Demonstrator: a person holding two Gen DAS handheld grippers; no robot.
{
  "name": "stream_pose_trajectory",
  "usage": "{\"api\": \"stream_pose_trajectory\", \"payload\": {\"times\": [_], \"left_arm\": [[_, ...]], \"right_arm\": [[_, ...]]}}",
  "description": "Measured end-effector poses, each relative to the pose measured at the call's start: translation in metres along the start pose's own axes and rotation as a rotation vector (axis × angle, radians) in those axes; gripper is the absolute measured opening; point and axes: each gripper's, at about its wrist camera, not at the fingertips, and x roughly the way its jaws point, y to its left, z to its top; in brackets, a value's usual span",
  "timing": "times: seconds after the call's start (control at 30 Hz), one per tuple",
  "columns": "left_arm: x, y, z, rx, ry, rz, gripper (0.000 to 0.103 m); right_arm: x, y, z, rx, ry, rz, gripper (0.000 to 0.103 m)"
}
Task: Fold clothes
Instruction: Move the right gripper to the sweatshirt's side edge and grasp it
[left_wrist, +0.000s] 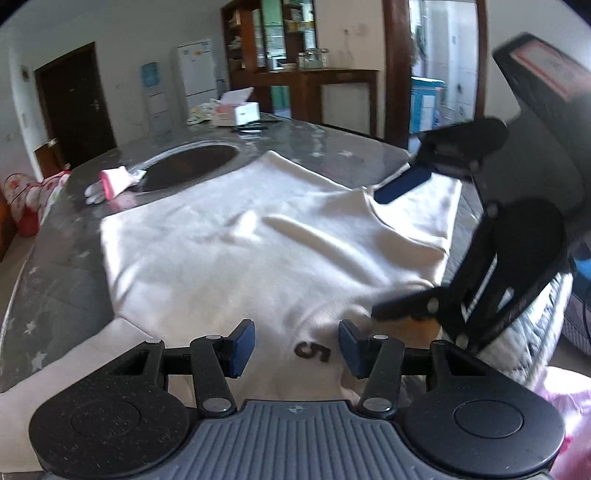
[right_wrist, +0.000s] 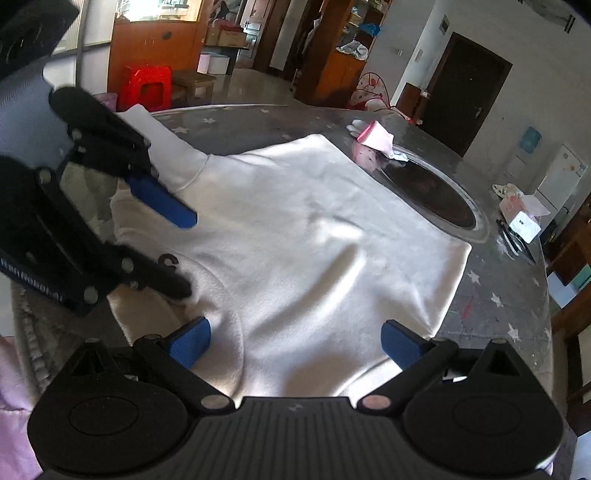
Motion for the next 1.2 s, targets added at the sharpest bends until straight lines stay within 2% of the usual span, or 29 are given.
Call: {"api": "stream_pose_trajectory", "payload": {"times": [0.07,0.17,0.3,0.37,0.57,0.63,0.73,0.87,0.97,1.2], "left_arm": [[-0.001,-0.002,-0.002,0.016,0.005,-0.030,0.054],[-0.001,-0.001,-0.001,0.021,0.003,-0.033,0.054],[-0.004,0.004,0.008,-0.012,-0.003,-0.039,0.054],[-0.006,0.007,0.014,-0.031,-0.014,-0.043,0.059],[0.003,0.008,0.027,-0.093,0.008,-0.036,0.062],[0.006,0.007,0.029,-0.106,0.015,-0.034,0.064],[0.010,0.004,0.032,-0.105,0.027,-0.029,0.065],[0.014,0.000,0.037,-0.108,0.034,-0.030,0.065],[0.016,-0.004,0.040,-0.102,0.035,-0.037,0.065],[0.021,-0.011,0.045,-0.095,0.043,-0.042,0.066]], "right_arm": [[-0.003,-0.002,-0.003,0.011,0.002,0.007,0.100],[-0.006,-0.007,-0.008,0.045,-0.002,0.012,0.100],[-0.017,-0.028,-0.017,0.166,-0.026,-0.018,0.097],[-0.022,-0.044,-0.023,0.249,-0.034,-0.044,0.095],[-0.036,-0.101,-0.061,0.524,-0.021,-0.201,0.080],[-0.040,-0.123,-0.080,0.640,-0.020,-0.253,0.068],[-0.045,-0.155,-0.109,0.797,-0.016,-0.338,0.062],[-0.050,-0.183,-0.135,0.911,-0.026,-0.435,0.057],[-0.048,-0.197,-0.148,0.960,-0.025,-0.452,0.053],[-0.035,-0.214,-0.165,1.037,-0.023,-0.446,0.032]]}}
